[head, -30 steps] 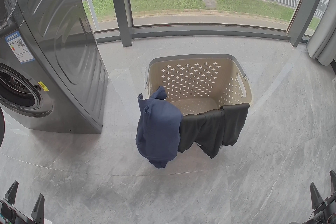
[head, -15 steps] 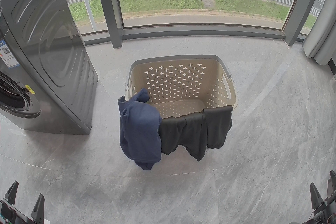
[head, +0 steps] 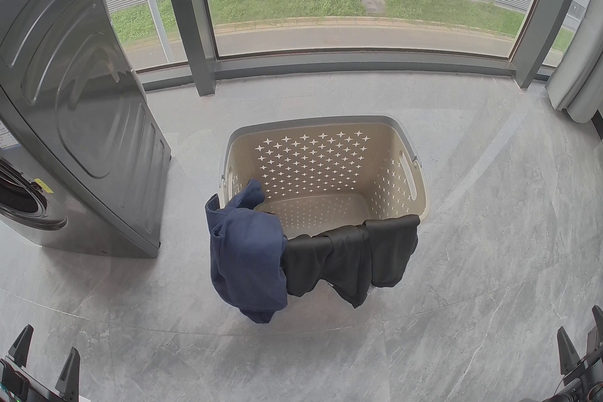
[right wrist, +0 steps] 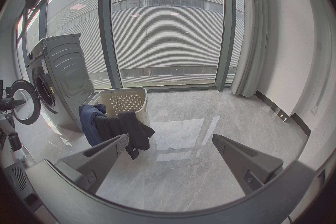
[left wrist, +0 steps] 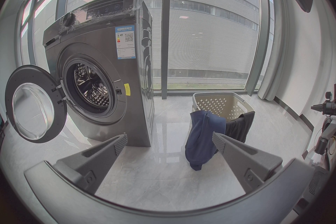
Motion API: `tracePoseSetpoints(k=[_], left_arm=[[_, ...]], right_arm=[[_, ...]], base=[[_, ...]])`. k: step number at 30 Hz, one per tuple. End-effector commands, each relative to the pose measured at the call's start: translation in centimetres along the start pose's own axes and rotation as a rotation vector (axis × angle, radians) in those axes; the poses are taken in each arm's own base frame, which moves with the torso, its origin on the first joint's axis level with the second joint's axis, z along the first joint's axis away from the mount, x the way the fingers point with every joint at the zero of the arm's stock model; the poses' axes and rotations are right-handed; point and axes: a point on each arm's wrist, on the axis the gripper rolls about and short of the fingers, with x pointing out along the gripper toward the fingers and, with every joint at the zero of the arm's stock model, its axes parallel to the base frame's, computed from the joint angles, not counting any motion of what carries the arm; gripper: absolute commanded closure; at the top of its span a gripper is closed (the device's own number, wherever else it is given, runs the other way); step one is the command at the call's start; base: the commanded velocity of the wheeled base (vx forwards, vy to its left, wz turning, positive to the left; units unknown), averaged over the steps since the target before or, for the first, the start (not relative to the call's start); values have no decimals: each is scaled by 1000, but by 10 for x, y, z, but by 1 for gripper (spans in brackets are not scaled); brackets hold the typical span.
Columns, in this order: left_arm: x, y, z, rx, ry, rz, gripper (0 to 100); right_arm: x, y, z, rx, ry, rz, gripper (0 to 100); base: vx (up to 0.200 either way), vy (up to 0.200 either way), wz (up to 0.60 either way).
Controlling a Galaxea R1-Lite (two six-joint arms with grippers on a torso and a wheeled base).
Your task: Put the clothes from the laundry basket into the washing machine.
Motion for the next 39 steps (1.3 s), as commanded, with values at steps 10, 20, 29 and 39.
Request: tracePoseSetpoints(k=[10,20,29,39], left_arm=[[0,0,-5,-1,6,1,0],[0,0,-5,-7,6,7,0],[0,0,-5,-6,6,7,0],[0,0,-5,-6,6,7,0]], right_arm=[[-8,0,30,8,-148,20,0],[60,6,56,78,255,179,0],[118,27,57,84,392,319,0],[160,47,47,132,453,343,0]], base=[[0,0,0],[0,0,0],[0,0,0],[0,0,0]])
